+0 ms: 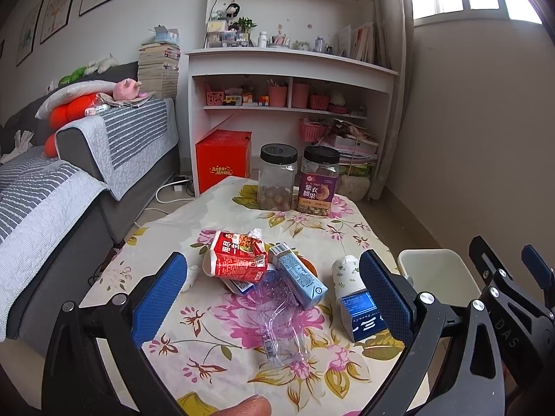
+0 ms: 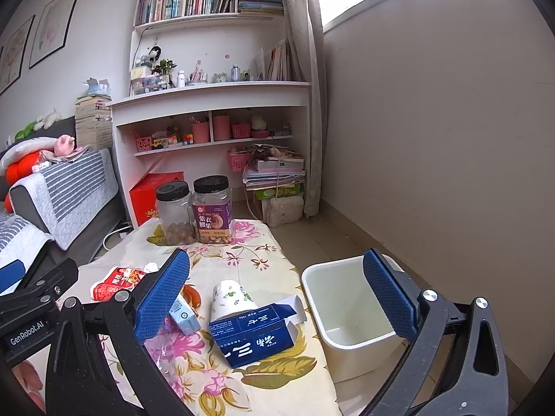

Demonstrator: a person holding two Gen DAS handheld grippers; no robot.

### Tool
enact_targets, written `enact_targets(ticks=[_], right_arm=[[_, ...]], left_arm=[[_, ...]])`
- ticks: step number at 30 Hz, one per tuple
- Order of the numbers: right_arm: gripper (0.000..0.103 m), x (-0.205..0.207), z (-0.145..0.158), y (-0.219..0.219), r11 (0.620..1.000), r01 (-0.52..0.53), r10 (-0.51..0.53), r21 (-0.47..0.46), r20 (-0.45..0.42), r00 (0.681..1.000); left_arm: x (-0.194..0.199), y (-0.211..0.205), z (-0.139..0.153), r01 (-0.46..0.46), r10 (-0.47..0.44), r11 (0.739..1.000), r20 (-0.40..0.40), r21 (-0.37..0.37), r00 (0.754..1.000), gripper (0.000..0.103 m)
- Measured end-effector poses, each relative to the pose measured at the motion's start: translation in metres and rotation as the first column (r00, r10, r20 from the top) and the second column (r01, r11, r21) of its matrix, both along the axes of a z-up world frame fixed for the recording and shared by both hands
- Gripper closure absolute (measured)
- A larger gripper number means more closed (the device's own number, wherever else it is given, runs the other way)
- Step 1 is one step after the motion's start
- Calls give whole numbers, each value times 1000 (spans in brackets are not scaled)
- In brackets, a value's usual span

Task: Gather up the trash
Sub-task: 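Move both grippers toward the trash on the floral table, then grasp the crumpled tissue with the left gripper while the right grasps the red noodle cup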

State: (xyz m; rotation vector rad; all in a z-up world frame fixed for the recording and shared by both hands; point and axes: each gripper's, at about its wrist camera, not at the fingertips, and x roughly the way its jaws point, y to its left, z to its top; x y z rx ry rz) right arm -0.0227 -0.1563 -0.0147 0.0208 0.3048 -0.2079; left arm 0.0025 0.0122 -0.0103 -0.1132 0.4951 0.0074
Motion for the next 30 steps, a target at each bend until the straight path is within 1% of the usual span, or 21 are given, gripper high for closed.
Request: enact_targets(ticks=[1,2,4,5,7,8,10,12,13,15,17,19,21,23,25,27,28,29,30], right_arm=[[7,1,-1,1,1000,-5,5,-1,-11,1000],[7,3,0,3,1000,-9,9,-22,-27,1000],[7,8,0,5,1000,-20,19,-22,-49,999],[7,12,0,5,1000,-25,23,-19,-86,996],[7,22,1,6,999,-36,35,-7,-130,991],[7,27,1,5,999,-43,44,12,-140,989],[7,39,0,7,998,-61,67,33,-191,979],[7,53,-4,8,995,-82,96,65,-253,963],[7,63,-7,9,993,-95,114,76,-293,949],[7,80,-12,12,987,-122,152,105,-354,923],[7,97,-18,16,981,-141,185,135,-415,891],[7,112,-26,20,972,-159,223,174,-463,858],[7,122,-36,25,966,-172,248,195,-490,836],[7,131,-46,30,963,-185,262,196,-519,814],[7,138,-59,34,957,-202,287,211,-553,782],[7,145,-71,40,949,-218,312,227,-593,743],[7,149,-76,46,943,-237,332,233,-612,718],[7,150,-79,50,937,-253,348,239,-620,703],[7,151,-82,53,933,-268,359,239,-624,694]], left_arm=[[1,0,0,-1,1,1000,-8,-8,1000,6],[1,1,-1,-3,3,1000,-12,-6,1000,6],[6,0,-1,-2,2,1000,-27,4,1000,6],[10,1,-2,-3,3,1000,-48,6,999,6],[24,4,-6,-10,11,1000,-113,10,993,6],[31,7,-7,-16,15,1000,-141,0,990,6],[48,14,-14,-25,26,1000,-219,10,975,6],[68,24,-27,-14,19,1000,-313,18,949,6],[75,29,-32,-9,14,1000,-324,17,946,6],[93,46,-47,6,-1,1000,-428,10,904,6],[110,63,-66,15,-17,1000,-530,-9,848,6],[123,79,-83,18,-27,1000,-594,-22,804,6],[135,94,-96,21,-9,1000,-646,11,763,6],[145,105,-111,49,-5,998,-688,46,725,6],[154,115,-123,67,11,995,-720,79,694,6],[164,124,-137,77,12,993,-746,84,666,6],[168,128,-144,79,8,994,-755,79,656,6],[174,132,-152,81,7,994,-763,79,646,7],[178,134,-156,87,8,993,-766,84,643,7]])
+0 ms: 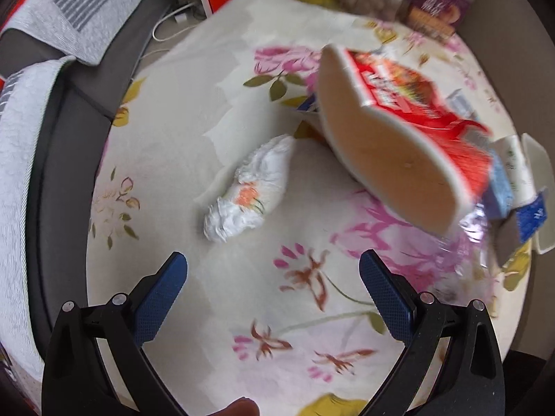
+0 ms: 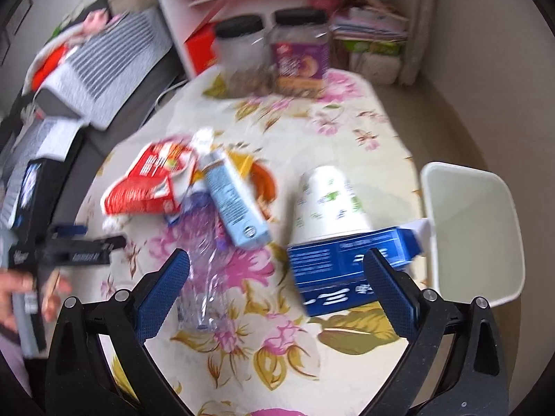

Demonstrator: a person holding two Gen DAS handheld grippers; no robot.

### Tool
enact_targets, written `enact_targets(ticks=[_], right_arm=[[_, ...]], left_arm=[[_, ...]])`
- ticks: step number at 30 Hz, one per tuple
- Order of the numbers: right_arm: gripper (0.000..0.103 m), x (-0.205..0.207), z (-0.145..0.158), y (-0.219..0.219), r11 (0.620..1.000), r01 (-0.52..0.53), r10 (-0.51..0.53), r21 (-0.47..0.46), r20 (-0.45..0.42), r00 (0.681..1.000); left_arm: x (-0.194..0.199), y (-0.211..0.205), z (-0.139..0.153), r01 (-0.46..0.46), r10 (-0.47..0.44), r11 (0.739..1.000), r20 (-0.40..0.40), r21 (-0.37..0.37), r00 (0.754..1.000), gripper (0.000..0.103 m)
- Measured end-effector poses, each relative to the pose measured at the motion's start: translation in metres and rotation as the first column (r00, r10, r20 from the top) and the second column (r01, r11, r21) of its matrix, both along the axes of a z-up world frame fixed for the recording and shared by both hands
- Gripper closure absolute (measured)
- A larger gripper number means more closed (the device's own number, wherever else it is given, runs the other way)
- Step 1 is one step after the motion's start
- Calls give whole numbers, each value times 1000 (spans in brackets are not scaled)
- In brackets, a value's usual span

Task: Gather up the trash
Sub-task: 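Grasp the crumpled tissue with the left gripper while the right grasps the red noodle cup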

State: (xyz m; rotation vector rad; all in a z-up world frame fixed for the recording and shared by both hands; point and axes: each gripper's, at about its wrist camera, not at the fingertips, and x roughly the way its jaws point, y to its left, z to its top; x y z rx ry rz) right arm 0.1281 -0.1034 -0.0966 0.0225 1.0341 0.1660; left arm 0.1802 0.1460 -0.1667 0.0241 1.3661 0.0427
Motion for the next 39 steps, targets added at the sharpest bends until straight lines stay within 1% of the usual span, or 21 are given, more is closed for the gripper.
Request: enact_targets(ticks=[2,6,8,10,11,12,13,15,17,18,19,20,22,24,26,28,32,33,36,37,39], right_arm=[[7,2,-4,7,999,-30,30,-17,1,1000],[7,8,-8,15,998,-61,61,6,-17,998],[7,11,-9,21,997,-79,80,20,-23,997],[7,13,-9,29,994,-106,106,17,-14,994],[7,13,-9,32,993,-115,115,12,-8,993],[7,13,-9,37,992,-130,130,5,0,992],[7,13,-9,39,990,-139,139,4,5,990],[7,13,-8,45,987,-163,163,12,14,987],[7,12,-8,52,981,-193,192,17,26,981],[7,11,-7,55,979,-206,205,15,38,978],[7,10,-6,60,975,-222,222,2,60,973],[7,8,-5,67,970,-240,241,-26,88,966],[7,6,-4,80,957,-274,286,-97,136,949],[7,2,-5,97,933,-307,340,-190,181,923],[7,-3,-7,117,894,-322,400,-312,231,887],[7,-6,-11,137,843,-335,465,-420,258,847],[7,-2,-20,173,750,-333,558,-571,278,782],[8,0,-21,179,733,-334,574,-592,277,770],[8,9,-27,199,661,-342,633,-668,252,732],[9,12,-29,204,644,-344,644,-683,240,727],[14,17,-33,212,626,-360,652,-691,212,728]], left_arm=[[7,3,-6,19,-19,1000,0,9,1000,6],[19,7,-15,47,-47,999,-8,-28,999,7],[23,6,-16,71,-71,997,5,-34,997,7],[27,2,-17,90,-89,995,12,-45,996,7],[29,1,-18,95,-95,994,9,-53,995,9],[29,-1,-20,96,-96,994,0,-54,995,12],[27,0,-23,96,-97,994,-9,-58,995,21],[26,0,-27,92,-92,995,-20,-26,996,29],[24,7,-26,69,-69,998,-2,7,998,53],[22,15,-23,37,-37,999,8,0,999,59],[22,21,-21,16,-15,1000,12,-21,1000,61],[20,32,-17,-22,23,997,16,-80,1000,62],[16,42,-10,-61,65,993,29,-99,997,62],[11,48,-1,-70,76,992,49,-108,996,62],[3,52,9,-82,91,987,66,-135,994,62],[3,59,16,-92,105,985,84,-147,991,62],[-9,67,36,-131,152,974,105,-186,983,62],[-11,69,39,-136,159,972,112,-190,981,62],[-18,78,48,-146,174,969,131,-200,976,62],[-19,80,51,-152,182,967,135,-205,974,62],[-21,84,54,-157,188,966,143,-208,972,62]])
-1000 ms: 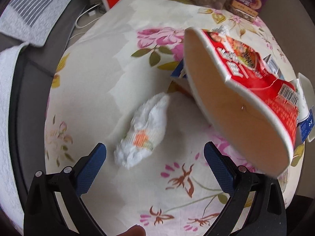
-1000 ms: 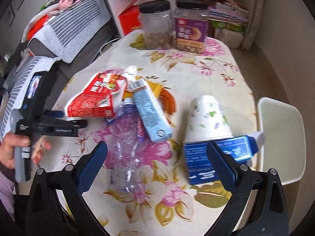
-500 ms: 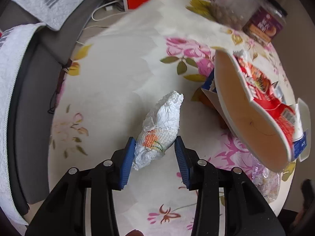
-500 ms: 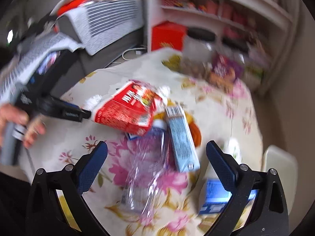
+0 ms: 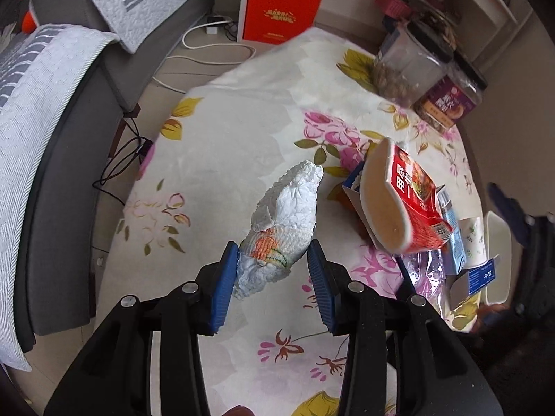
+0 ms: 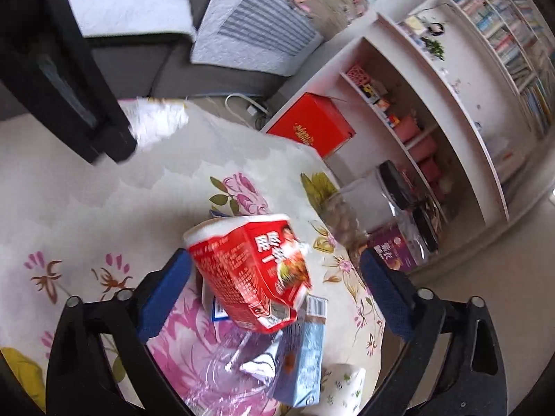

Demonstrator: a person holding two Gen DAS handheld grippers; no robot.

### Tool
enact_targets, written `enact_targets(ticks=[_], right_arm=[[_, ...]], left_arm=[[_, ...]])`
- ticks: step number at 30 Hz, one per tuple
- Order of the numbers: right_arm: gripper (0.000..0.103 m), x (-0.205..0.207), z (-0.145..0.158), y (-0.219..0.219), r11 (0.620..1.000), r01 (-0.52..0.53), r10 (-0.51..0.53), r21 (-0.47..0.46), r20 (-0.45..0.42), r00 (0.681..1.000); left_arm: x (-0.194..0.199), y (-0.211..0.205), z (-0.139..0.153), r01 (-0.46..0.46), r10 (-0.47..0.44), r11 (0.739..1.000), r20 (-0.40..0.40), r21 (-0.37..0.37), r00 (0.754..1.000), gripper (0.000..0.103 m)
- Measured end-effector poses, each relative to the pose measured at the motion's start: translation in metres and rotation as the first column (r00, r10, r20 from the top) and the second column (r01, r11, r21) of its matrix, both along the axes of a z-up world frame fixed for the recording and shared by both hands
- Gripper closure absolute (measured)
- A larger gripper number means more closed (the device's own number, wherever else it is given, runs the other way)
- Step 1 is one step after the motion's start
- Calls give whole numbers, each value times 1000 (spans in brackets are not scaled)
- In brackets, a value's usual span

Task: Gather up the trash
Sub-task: 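Grasp the crumpled tissue with the left gripper while the right grasps the red noodle cup, then carry the red noodle cup with the right gripper and drop it into the white bin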

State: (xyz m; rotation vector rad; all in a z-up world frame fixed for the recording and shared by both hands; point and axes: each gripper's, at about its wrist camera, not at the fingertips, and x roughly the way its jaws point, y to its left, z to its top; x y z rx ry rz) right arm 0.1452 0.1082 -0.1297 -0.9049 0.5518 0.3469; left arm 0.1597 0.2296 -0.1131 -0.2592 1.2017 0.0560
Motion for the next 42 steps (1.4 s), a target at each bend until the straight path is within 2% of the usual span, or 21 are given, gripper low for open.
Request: enact_targets(ticks=[3,4,5,6,9,12,15,18,22,32,38,42], right_arm=[[27,4,-3,6,1000,4,-4,-1,-38,999],[42,8,-4,6,1000,9,-9,9,-67,998],[62,12,-4,7,999,19,-16,33,-110,994],[73,17,-4,6,997,38,-28,62,-157,987],[73,30,5,-4,979,117,-77,167,-226,971],[74,38,16,-19,942,185,-103,281,-281,954],[75,43,30,-34,894,235,-109,382,-324,940],[77,47,46,-51,831,283,-106,479,-364,926],[79,48,62,-68,762,320,-93,563,-394,914],[82,29,97,-105,676,323,-87,663,-363,928],[82,20,104,-131,645,337,-101,686,-360,927],[82,16,106,-155,607,352,-129,712,-349,928]], left_arm=[[-4,4,2,-6,6,1000,7,9,1000,62],[-5,6,2,-7,7,1000,8,10,1000,62],[-5,7,2,-9,8,1000,7,8,1000,62],[-6,8,2,-9,9,1000,7,3,1000,62],[-8,9,3,-10,10,1000,12,1,1000,62],[-9,8,7,-6,6,1000,26,-2,1000,62],[-10,5,13,0,0,1000,50,-4,999,62],[-11,1,20,6,-5,1000,80,-12,997,62],[-13,-10,33,17,-16,1000,142,-11,990,62],[-22,-49,65,44,-33,999,305,-31,952,62],[-27,-67,72,66,-49,997,335,-41,941,62],[-26,-79,71,78,-61,996,343,-34,937,62]])
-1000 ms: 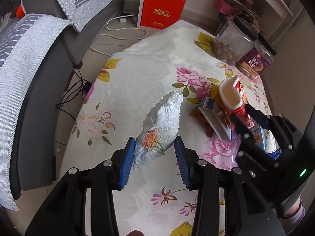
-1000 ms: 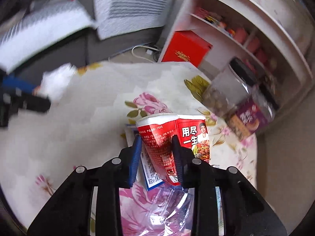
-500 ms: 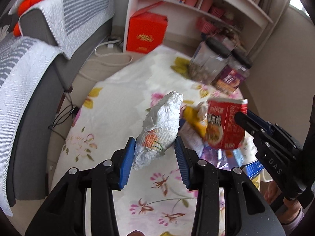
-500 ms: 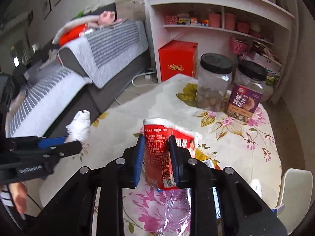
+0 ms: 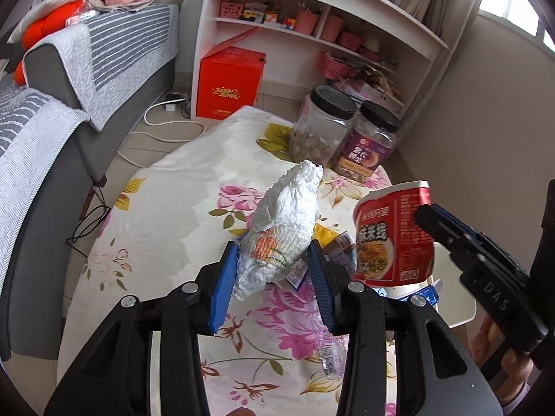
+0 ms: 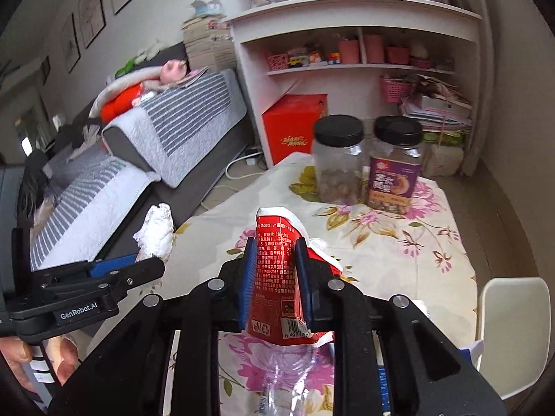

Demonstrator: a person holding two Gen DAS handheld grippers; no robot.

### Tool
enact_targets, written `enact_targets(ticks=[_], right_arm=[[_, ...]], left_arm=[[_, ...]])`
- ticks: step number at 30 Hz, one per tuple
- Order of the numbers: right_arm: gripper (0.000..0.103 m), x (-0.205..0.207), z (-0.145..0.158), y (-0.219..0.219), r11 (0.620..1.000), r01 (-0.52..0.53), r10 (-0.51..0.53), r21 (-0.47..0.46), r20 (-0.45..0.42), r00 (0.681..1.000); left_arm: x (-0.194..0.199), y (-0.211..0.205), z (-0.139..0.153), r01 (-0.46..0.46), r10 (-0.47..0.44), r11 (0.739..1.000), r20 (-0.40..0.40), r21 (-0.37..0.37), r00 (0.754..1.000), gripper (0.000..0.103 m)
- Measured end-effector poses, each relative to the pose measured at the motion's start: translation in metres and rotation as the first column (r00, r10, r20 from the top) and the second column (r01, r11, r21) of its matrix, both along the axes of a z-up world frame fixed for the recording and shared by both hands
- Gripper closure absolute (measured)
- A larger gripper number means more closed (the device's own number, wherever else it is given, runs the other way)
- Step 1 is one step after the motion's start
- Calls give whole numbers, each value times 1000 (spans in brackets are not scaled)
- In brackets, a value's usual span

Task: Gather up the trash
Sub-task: 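Carry the red noodle cup with the right gripper and drop it into the white bin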

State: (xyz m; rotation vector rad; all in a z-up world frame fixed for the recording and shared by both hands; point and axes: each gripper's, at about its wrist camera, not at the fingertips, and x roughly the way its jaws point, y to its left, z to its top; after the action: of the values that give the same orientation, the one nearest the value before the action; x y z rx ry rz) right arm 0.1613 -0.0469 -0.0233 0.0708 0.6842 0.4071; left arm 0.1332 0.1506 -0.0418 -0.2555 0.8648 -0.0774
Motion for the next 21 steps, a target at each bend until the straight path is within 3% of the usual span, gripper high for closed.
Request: enact_targets(ticks=[11,21], right_arm=[[82,-4,7,-90,984,171,-173,52,19,985],[82,-15,5,-194,929,367,-368,53,9,930]], left_arm=[[5,-47,-4,59,-60,998,27,9,998,62],[10,-114,-12,160,-160,987,31,22,987,62]])
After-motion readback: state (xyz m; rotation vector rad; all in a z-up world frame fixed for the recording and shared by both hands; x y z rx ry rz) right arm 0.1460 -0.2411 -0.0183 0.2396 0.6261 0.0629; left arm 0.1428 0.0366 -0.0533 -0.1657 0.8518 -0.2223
